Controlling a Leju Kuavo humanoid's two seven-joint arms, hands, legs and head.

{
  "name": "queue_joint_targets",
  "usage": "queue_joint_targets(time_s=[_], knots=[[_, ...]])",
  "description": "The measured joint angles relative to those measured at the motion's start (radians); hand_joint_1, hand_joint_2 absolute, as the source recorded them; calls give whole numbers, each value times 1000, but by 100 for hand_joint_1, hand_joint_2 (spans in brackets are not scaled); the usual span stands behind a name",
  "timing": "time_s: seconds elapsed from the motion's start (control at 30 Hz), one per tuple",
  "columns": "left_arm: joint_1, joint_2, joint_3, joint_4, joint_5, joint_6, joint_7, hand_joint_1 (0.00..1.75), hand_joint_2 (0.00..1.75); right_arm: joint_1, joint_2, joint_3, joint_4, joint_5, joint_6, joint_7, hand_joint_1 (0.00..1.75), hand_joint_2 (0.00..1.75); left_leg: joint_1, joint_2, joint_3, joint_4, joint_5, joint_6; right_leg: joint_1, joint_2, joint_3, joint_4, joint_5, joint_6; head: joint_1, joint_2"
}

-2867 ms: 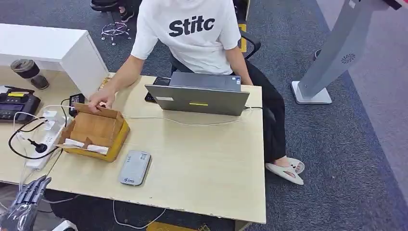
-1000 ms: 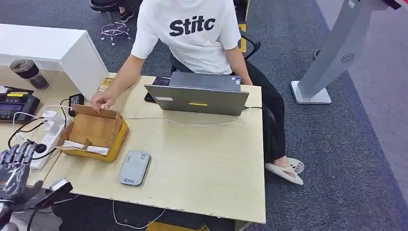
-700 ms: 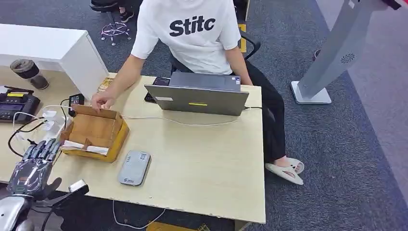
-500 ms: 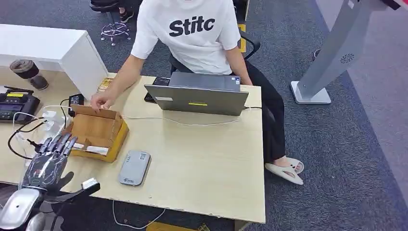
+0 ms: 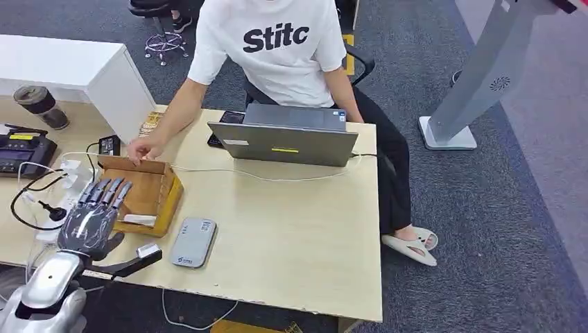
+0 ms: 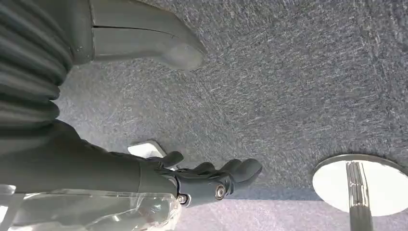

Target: Pass the card to the sensor for recognition and then transmit it.

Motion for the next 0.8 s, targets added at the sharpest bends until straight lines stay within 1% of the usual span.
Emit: queue_joint_targets(time_s=[0.17, 0.3, 0.6, 0.63, 0.67, 0.7, 0.73, 0.77, 0.8], knots=[[-39, -1, -3, 43, 31, -12, 5, 0, 175, 0, -6, 5, 10, 1, 0, -1, 0, 175, 0, 0, 0, 0, 0, 0, 0, 0, 0, 0, 0, 0, 0, 0], [-62, 0, -3, 78, 75, -74, 12, 0, 175, 0, -7, 5, 13, 0, 0, 5, 0, 175, 0, 0, 0, 0, 0, 0, 0, 0, 0, 0, 0, 0, 0, 0], [-88, 0, -4, 115, 82, -86, 14, 0, 175, 1, -8, 5, 15, 0, 0, 8, 0, 175, 0, 0, 0, 0, 0, 0, 0, 0, 0, 0, 0, 0, 0, 0], [-88, 1, -4, 117, 82, -89, 18, 3, 175, 1, -8, 5, 15, 0, 0, 8, 0, 175, 0, 0, 0, 0, 0, 0, 0, 0, 0, 0, 0, 0, 0, 0], [-88, 1, -4, 120, 86, -94, 21, 40, 175, 1, -8, 5, 15, 0, 0, 10, 0, 175, 0, 0, 0, 0, 0, 0, 0, 0, 0, 0, 0, 0, 0, 0], [-88, 1, -4, 121, 87, -97, 21, 89, 175, 1, -8, 5, 15, 0, 1, 10, 0, 175, 0, 0, 0, 0, 0, 0, 0, 0, 0, 0, 0, 0, 0, 0], [-88, 1, -4, 123, 90, -99, 22, 108, 175, 1, -8, 5, 15, 0, 2, 11, 0, 175, 0, 0, 0, 0, 0, 0, 0, 0, 0, 0, 0, 0, 0, 0], [-88, 1, -4, 125, 93, -103, 22, 101, 175, 1, -8, 5, 14, 1, 2, 11, 0, 175, 0, 0, 0, 0, 0, 0, 0, 0, 0, 0, 0, 0, 0, 0], [-88, 1, -4, 127, 98, -107, 22, 101, 175, 1, -8, 5, 14, 2, 2, 11, 0, 175, 0, 0, 0, 0, 0, 0, 0, 0, 0, 0, 0, 0, 0, 0]])
